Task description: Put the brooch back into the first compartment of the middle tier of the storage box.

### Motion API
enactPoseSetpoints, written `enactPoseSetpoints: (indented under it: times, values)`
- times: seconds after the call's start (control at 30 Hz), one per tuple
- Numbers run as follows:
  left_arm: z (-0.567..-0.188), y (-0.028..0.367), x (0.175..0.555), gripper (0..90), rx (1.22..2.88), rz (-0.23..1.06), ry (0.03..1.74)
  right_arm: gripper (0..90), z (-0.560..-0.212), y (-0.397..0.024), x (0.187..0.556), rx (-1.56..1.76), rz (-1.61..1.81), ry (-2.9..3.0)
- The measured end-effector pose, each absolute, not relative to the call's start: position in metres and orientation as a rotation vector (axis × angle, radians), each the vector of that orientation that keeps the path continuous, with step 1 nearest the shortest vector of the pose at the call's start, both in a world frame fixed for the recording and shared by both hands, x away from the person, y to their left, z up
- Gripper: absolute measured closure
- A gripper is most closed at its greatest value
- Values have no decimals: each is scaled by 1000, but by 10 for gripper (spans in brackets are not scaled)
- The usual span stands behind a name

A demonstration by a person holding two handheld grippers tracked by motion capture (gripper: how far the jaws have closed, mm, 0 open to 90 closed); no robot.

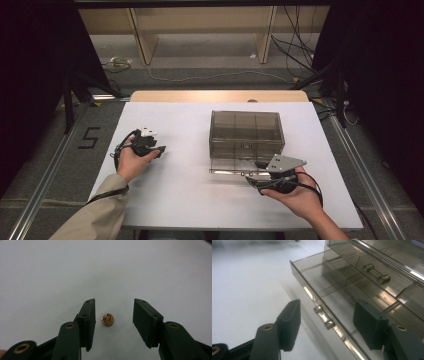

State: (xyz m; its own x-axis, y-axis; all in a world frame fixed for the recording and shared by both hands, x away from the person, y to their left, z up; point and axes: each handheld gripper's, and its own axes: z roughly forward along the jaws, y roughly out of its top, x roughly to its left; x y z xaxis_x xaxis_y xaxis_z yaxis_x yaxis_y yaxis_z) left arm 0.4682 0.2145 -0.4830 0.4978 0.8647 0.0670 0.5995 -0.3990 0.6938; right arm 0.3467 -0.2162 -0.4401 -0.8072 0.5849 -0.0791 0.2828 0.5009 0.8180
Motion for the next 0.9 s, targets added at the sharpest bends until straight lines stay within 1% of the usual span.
enactPoseSetpoints:
  times: [0.23, 0.43, 0.5, 0.67, 0.9]
  values:
    - [-488, 215, 474, 627, 2126, 546, 1253, 402, -438, -219, 346, 731, 1226, 2391]
    - [-489, 218, 474, 663, 2115, 514, 1265, 402, -438, -219, 346, 728, 1229, 2390]
    - [-489, 218, 474, 699, 2112, 500, 1265, 402, -438, -218, 346, 729, 1230, 2389]
    - [-488, 217, 474, 751, 2110, 479, 1282, 402, -438, -219, 346, 735, 1232, 2388]
    - [-487, 221, 473, 777, 2103, 437, 1298, 405, -438, -219, 346, 730, 1227, 2389]
